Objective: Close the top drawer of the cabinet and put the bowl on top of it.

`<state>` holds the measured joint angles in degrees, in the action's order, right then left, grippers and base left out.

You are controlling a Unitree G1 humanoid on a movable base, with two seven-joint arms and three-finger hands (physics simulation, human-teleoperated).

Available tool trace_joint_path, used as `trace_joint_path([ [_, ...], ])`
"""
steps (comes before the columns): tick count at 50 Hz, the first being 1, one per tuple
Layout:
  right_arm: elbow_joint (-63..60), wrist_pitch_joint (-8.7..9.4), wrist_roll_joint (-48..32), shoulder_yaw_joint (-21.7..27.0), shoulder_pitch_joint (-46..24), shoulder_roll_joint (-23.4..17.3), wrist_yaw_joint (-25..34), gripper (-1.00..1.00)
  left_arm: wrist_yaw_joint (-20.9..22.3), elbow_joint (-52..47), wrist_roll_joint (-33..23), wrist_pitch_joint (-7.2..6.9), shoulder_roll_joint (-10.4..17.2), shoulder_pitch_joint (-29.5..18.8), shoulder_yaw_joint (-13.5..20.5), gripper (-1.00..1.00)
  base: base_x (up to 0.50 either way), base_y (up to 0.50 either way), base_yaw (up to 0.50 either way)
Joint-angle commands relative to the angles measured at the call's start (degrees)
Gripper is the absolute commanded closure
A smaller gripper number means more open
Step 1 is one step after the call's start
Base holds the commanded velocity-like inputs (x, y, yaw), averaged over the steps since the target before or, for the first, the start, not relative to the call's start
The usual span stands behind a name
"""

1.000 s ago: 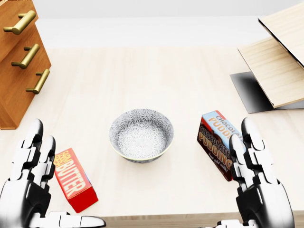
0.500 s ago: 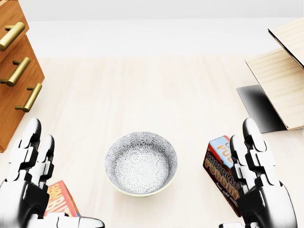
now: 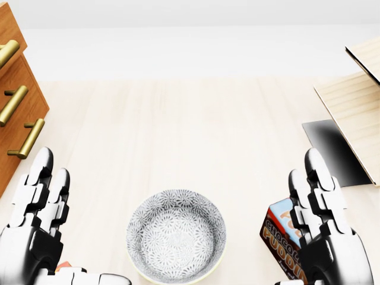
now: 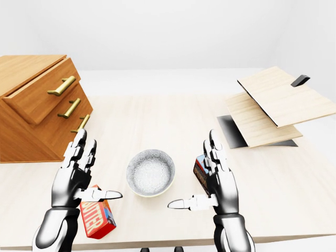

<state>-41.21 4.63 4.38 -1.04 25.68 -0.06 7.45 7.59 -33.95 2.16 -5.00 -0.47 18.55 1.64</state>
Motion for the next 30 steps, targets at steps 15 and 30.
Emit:
trace_joint_path([
  [15,1.1,-3.08,-1.31,0.09,0.64,0.4,-0.69,-1.0,0.25,-0.1,0.26,0.0,0.03,0.22,0.03,-1.0,0.0,0.0,0.0],
  [30,1.3,-3.83,-1.45,-0.32,0.72,0.05,-0.96,-1.0,0.2,0.3,0.12,0.0,0.04,-0.07,0.02,-1.0,0.0,0.33,0.0],
])
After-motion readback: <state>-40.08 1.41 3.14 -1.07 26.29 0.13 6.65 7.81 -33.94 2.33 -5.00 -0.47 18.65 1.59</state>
